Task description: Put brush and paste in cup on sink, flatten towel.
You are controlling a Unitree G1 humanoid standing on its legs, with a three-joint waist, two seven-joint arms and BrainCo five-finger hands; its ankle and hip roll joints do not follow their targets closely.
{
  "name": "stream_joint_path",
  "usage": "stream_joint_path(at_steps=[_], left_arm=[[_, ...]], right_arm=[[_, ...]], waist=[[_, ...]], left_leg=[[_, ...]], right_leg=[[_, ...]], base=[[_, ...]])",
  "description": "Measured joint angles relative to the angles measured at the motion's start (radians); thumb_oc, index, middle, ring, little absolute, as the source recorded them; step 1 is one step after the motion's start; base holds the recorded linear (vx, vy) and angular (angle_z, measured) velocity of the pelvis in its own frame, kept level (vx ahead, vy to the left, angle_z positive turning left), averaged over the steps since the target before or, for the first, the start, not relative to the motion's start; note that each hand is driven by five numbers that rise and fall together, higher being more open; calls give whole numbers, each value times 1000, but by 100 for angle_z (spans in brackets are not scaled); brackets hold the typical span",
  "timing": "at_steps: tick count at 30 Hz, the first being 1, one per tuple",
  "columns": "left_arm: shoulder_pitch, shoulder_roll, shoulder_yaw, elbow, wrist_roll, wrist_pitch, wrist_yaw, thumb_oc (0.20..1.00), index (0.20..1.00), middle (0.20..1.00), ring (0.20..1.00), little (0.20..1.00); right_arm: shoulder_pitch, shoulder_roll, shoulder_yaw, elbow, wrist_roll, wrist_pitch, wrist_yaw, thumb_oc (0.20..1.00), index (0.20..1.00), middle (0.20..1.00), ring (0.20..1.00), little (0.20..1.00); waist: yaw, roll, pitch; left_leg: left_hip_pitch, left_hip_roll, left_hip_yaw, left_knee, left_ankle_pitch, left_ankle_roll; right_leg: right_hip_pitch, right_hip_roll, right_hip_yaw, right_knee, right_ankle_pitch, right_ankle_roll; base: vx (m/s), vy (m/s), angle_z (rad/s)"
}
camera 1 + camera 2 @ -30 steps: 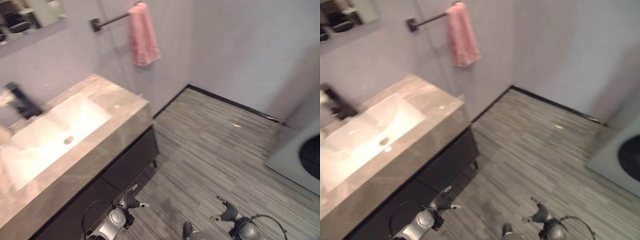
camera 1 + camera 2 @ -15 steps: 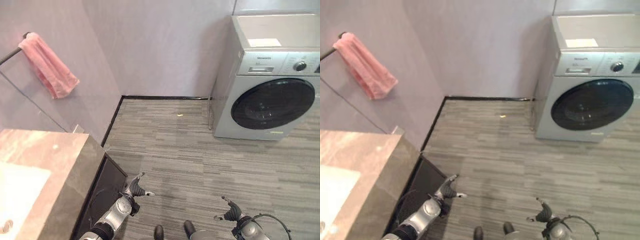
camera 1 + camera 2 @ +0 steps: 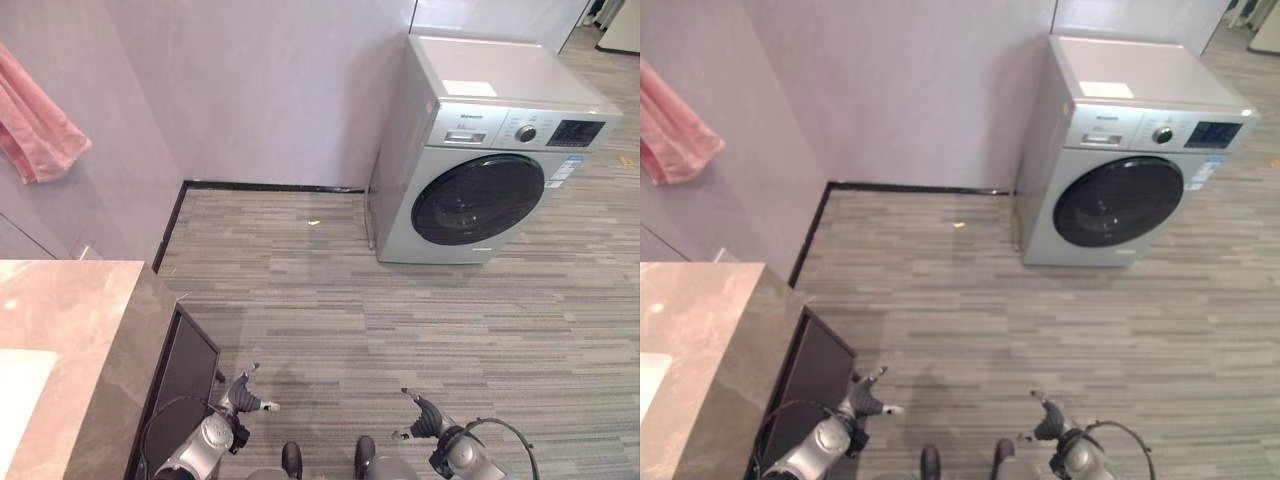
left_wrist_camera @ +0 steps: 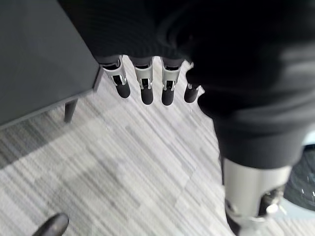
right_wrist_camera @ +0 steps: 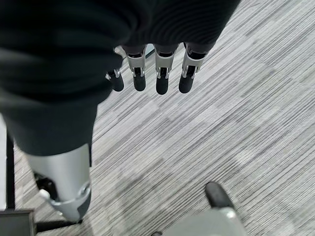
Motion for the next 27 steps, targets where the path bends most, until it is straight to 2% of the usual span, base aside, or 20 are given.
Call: stream_joint_path(at_steps=[2, 5, 8, 13, 14, 15, 16, 17, 18, 20, 21, 22, 23, 24, 25, 26, 27], left_arm=[[3, -11, -4, 0, 2, 0, -1, 1000, 1000, 1000, 1000, 1000], [-5, -34, -5, -2, 1, 0, -2, 1000, 1000, 1000, 1000, 1000], [-46, -79, -33, -4, 1, -2, -2, 1000, 1000, 1000, 1000, 1000], [-41, -82, -41, 3, 1, -1, -1, 1000, 1000, 1000, 1000, 1000], [-42, -80, -38, 3, 0, -1, 2, 1000, 1000, 1000, 1000, 1000], [-55, -73, -37, 2, -2, 0, 7, 1000, 1000, 1000, 1000, 1000], [-54, -74, -31, 3, -6, 0, 7, 1000, 1000, 1000, 1000, 1000], [-69, -71, -25, 2, -9, 2, 8, 1000, 1000, 1000, 1000, 1000], [-72, -71, -17, 2, -11, 2, 9, 1000, 1000, 1000, 1000, 1000], [-74, -73, -12, 2, -18, 2, 14, 1000, 1000, 1000, 1000, 1000], [-76, -74, -12, 2, -18, 2, 14, 1000, 1000, 1000, 1000, 1000], [-86, -82, -12, 19, -19, 1, 19, 1000, 1000, 1000, 1000, 1000], [-104, -94, -12, 31, -19, 2, 23, 1000, 1000, 1000, 1000, 1000], [-102, -96, -12, 30, -19, 2, 26, 1000, 1000, 1000, 1000, 1000], [-99, -95, -14, 30, -19, 3, 26, 1000, 1000, 1000, 1000, 1000], [-111, -95, -12, 30, -19, 3, 29, 1000, 1000, 1000, 1000, 1000], [-112, -89, -12, 30, -19, 6, 29, 1000, 1000, 1000, 1000, 1000]], right_arm=[[27, 0, -9, 1, 11, -1, 0, 1000, 1000, 1000, 1000, 1000], [47, -22, -13, 2, 37, -1, 0, 1000, 1000, 1000, 1000, 1000], [72, -58, -13, 4, 48, -1, 1, 1000, 1000, 1000, 1000, 1000], [47, -70, -37, -5, 78, -1, -1, 1000, 1000, 1000, 1000, 1000], [40, -72, -42, -14, 96, -2, -2, 1000, 1000, 1000, 1000, 1000], [40, -71, -43, -27, 116, -2, -3, 1000, 1000, 1000, 1000, 1000], [35, -75, -47, -41, 118, -2, -3, 1000, 1000, 1000, 1000, 1000], [39, -74, -75, -72, 125, -5, -8, 1000, 1000, 1000, 1000, 1000], [45, -74, -76, -78, 137, -6, -18, 1000, 1000, 1000, 1000, 1000], [54, -85, -84, -100, 139, -6, -22, 1000, 1000, 1000, 1000, 1000], [58, -85, -86, -100, 139, -6, -22, 1000, 1000, 1000, 1000, 1000], [64, -84, -95, -99, 156, -6, -24, 1000, 1000, 1000, 1000, 1000], [67, -88, -103, -98, 157, -5, -23, 1000, 1000, 1000, 1000, 1000], [67, -92, -102, -98, 157, -4, -23, 1000, 1000, 1000, 1000, 1000], [71, -92, -102, -99, 157, -4, -24, 1000, 1000, 1000, 1000, 1000], [65, -93, -102, -99, 156, -4, -26, 1000, 1000, 1000, 1000, 1000], [54, -94, -101, -108, 155, -4, -30, 1000, 1000, 1000, 1000, 1000]], waist=[[2, 10, -3], [-1, 37, -10], [-4, 71, -6], [-5, 90, -5], [-4, 88, -2], [-5, 47, 17], [-2, 40, 22], [-18, 19, 38], [-16, 1, 50], [-18, -6, 64], [-20, -4, 67], [-28, -8, 71], [-26, -11, 80], [-15, -4, 87], [-16, 6, 86], [8, 28, 97], [35, 38, 102]], left_leg=[[0, 29, -1, 12, -5, -26], [-11, 53, -7, 19, -2, -46], [-43, 60, -64, 45, 8, -70], [-53, 84, -81, 59, 22, -92], [-71, 88, -85, 88, 29, -111], [-105, 69, -83, 138, 66, -155], [-133, 62, -86, 184, 95, -168], [-194, 47, -90, 263, 119, -191], [-221, 50, -84, 328, 120, -192], [-274, 72, -74, 432, 116, -185], [-278, 73, -67, 431, 110, -176], [-290, 44, -63, 324, 88, -168], [-279, 22, -58, 227, 88, -162], [-290, 22, -58, 190, 87, -162], [-293, 37, -60, 159, 93, -171], [-294, 70, -55, 85, 101, -185], [-302, 106, -52, 68, 102, -184]], right_leg=[[28, 28, 0, -55, 16, -23], [42, 57, -2, -84, 30, -38], [56, 82, -7, -112, 34, -52], [55, 110, -7, -115, 24, -80], [53, 120, 6, -105, 14, -93], [43, 100, 26, -108, 14, -108], [38, 104, 27, -97, 11, -118], [25, 87, 29, -93, 12, -123], [31, 80, 25, -94, 18, -139], [39, 91, 16, -90, 18, -158], [39, 91, 15, -92, 18, -161], [34, 78, 21, -118, 14, -169], [33, 68, 27, -136, 15, -179], [41, 72, 29, -146, 29, -193], [50, 92, 31, -161, 33, -198], [55, 119, 36, -161, 33, -199], [66, 143, 51, -158, 37, -205]], base=[[34, -106, -2], [-5, -125, 2], [-9, -117, 48], [4, -102, 9], [-46, -193, 19], [-43, -156, 17], [-36, -211, 39], [22, -92, 30], [27, -101, 31], [132, -64, -6], [154, -35, 5], [208, -8, 14], [222, -25, 7], [296, -33, -3], [248, -27, -18], [418, 31, -40], [433, 63, -49]])
